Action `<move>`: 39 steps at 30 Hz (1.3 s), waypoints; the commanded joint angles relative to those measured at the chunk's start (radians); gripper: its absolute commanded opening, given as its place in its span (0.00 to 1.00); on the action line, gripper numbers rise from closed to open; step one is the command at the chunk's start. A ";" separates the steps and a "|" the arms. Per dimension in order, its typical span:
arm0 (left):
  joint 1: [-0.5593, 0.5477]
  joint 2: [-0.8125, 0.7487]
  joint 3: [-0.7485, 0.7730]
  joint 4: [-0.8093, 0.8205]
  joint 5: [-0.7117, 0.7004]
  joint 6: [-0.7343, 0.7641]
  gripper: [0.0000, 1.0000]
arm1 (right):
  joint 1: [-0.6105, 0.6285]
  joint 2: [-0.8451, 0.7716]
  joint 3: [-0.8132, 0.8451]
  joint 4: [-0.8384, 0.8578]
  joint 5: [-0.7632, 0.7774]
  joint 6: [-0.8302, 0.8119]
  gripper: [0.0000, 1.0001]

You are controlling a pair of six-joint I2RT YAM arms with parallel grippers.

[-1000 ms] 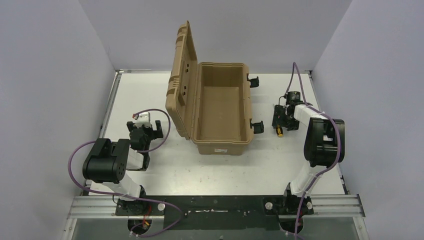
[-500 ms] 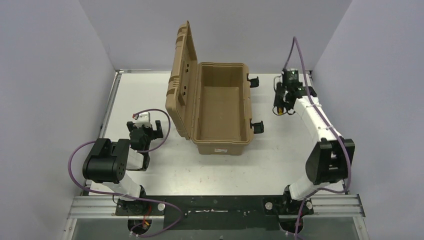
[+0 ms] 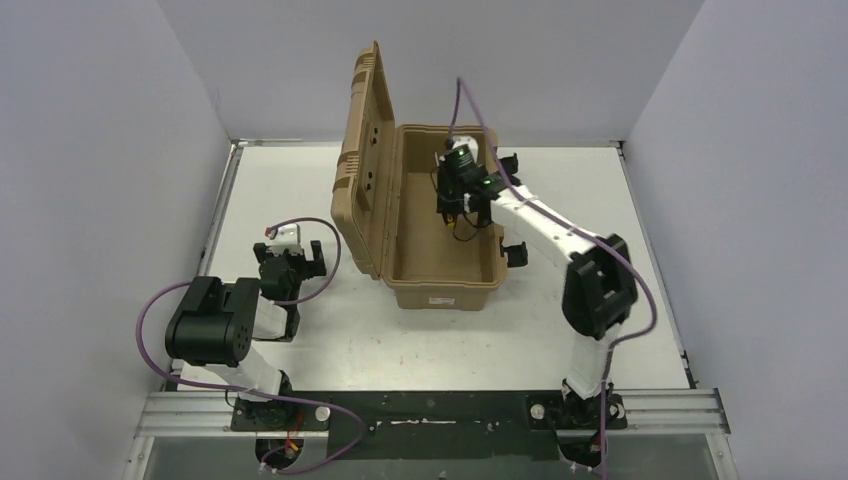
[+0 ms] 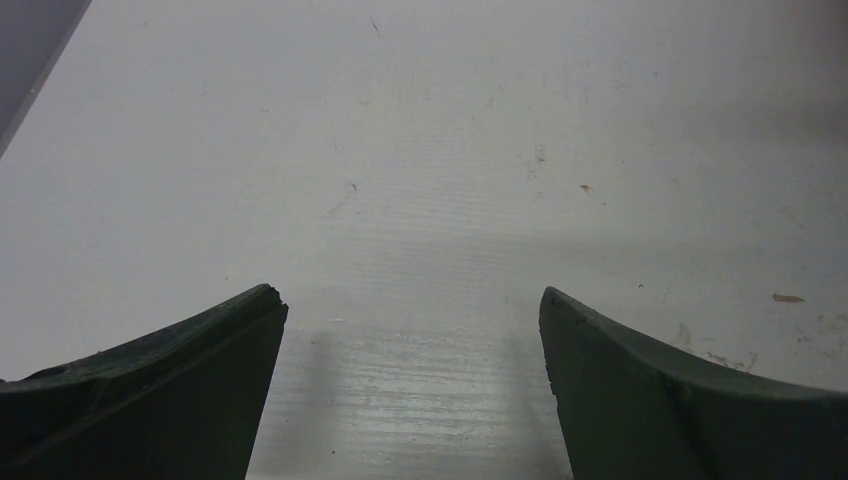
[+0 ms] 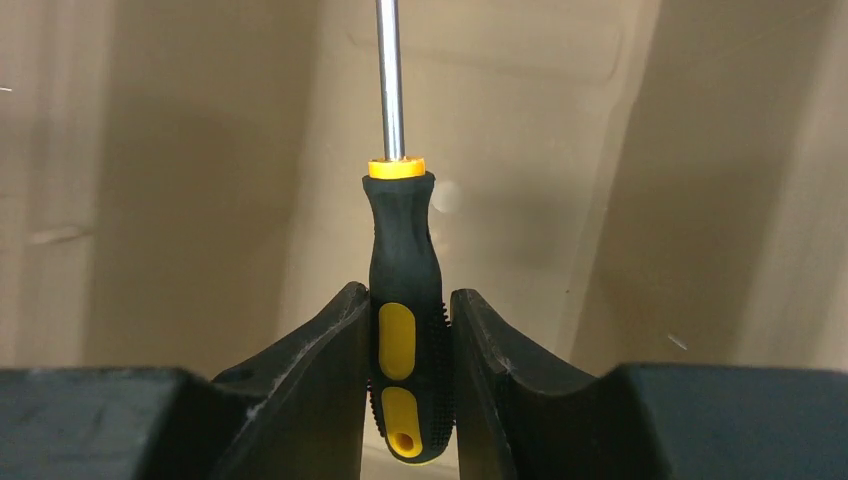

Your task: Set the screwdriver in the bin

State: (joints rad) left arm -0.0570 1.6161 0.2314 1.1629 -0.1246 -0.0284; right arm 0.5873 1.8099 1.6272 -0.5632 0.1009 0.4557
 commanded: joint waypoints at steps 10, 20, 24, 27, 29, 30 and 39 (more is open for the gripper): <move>0.004 -0.003 0.022 0.050 -0.007 0.001 0.97 | 0.018 0.322 -0.016 0.053 0.016 0.114 0.06; 0.003 -0.004 0.022 0.050 -0.007 0.001 0.97 | 0.022 0.275 0.010 0.013 0.066 0.104 0.70; 0.003 -0.003 0.022 0.051 -0.007 0.001 0.97 | 0.023 0.214 0.053 -0.024 0.102 0.085 0.88; 0.003 -0.004 0.022 0.050 -0.007 0.002 0.97 | 0.025 0.170 0.100 -0.060 0.115 0.067 0.99; 0.003 -0.002 0.022 0.051 -0.007 0.002 0.97 | 0.026 0.137 0.132 -0.082 0.126 0.052 1.00; 0.003 -0.004 0.022 0.051 -0.007 0.001 0.97 | 0.026 0.123 0.147 -0.096 0.130 0.044 1.00; 0.003 -0.003 0.022 0.051 -0.007 0.002 0.97 | -0.006 -0.046 0.192 -0.110 0.109 -0.036 1.00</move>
State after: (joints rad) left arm -0.0570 1.6161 0.2314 1.1629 -0.1253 -0.0288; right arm 0.6029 1.8736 1.7985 -0.6666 0.2028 0.4721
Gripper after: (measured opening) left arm 0.971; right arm 0.999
